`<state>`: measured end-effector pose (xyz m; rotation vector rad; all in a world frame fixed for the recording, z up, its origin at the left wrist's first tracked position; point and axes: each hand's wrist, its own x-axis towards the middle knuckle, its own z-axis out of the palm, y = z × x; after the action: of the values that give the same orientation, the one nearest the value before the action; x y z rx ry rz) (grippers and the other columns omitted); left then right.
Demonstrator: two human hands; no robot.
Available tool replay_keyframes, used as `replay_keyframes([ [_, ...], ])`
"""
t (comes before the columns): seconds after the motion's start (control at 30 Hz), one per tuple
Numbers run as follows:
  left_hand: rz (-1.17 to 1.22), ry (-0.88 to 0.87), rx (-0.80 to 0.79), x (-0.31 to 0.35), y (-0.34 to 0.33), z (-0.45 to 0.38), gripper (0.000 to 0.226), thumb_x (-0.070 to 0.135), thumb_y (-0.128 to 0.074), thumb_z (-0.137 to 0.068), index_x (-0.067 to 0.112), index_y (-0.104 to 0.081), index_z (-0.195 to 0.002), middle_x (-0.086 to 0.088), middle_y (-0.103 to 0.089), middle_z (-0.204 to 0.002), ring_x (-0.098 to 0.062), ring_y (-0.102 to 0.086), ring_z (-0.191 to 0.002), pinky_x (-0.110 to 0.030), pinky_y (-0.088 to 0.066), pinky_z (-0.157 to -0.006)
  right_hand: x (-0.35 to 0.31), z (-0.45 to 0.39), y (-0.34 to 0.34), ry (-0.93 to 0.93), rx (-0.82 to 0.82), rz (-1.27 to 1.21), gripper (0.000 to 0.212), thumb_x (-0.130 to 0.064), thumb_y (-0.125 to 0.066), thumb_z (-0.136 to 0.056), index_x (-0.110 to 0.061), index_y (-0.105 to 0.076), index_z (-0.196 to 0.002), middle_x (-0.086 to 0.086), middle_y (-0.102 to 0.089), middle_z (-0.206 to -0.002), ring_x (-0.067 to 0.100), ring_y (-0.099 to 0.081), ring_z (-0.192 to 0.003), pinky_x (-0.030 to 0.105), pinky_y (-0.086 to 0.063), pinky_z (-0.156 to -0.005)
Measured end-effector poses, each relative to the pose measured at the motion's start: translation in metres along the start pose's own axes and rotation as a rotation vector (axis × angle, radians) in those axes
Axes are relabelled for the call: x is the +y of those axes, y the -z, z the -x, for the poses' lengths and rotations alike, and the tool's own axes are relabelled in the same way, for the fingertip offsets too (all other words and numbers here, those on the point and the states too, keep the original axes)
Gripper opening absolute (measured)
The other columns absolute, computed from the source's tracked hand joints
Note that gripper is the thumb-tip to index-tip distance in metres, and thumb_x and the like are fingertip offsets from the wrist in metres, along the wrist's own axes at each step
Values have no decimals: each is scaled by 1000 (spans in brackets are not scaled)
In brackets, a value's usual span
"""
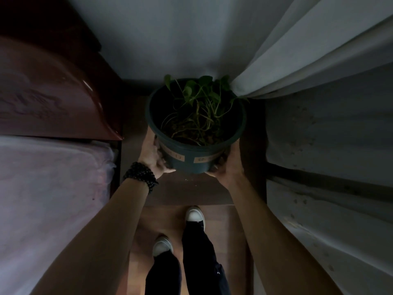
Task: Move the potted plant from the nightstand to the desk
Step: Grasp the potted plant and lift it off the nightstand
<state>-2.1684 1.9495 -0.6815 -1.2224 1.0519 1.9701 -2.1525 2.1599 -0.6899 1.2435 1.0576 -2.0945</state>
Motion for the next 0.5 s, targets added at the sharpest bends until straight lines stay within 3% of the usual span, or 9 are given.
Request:
replay_keyframes([
  [0.1, -16, -8, -3, 1, -4, -6, 72, 90, -56, -71, 27, -64, -105, -3, -68, -112, -29, -65, -103, -45, -60, -61, -1, -12, 0, 9, -59, -2, 85, -86, -51, -81, -30, -55, -144, 7, -56, -152, 33, -58, -132, 61, -56, -98],
  [0.2, 3, -12, -48, -1, -3, -15, 83, 92, -55, -69, 26, -66, -119, -6, -69, -125, -33, -63, -116, -57, -56, -84, -1, -21, 0, 93, -169, -1, 84, -82, -40, -89, -28, -52, -152, 7, -56, -156, 33, -53, -143, 62, -44, -116],
  [0.27, 35, -7, -66, -3, -2, -17, 91, 91, -56, -70, 24, -63, -131, -8, -69, -131, -35, -61, -123, -62, -52, -94, -1, -23, -1, 151, -148, 24, 79, -80, -36, -93, -28, -54, -151, 4, -59, -154, 29, -54, -143, 58, -44, -118],
  [0.4, 91, -20, -97, -5, 6, -11, 83, 87, -53, -77, 23, -66, -128, -8, -80, -117, -36, -64, -119, -59, -60, -79, 0, -17, -5, 180, -153, 105, 81, -83, -38, -90, -33, -53, -151, 3, -59, -155, 26, -54, -143, 59, -43, -118],
  [0.5, 86, -46, -120, 0, 9, 2, 79, 86, -49, -81, 22, -66, -125, -7, -82, -110, -35, -65, -116, -59, -57, -80, -3, -2, -11, 204, -167, 121, 82, -85, -40, -86, -35, -56, -149, 0, -61, -153, 24, -55, -142, 58, -44, -118],
])
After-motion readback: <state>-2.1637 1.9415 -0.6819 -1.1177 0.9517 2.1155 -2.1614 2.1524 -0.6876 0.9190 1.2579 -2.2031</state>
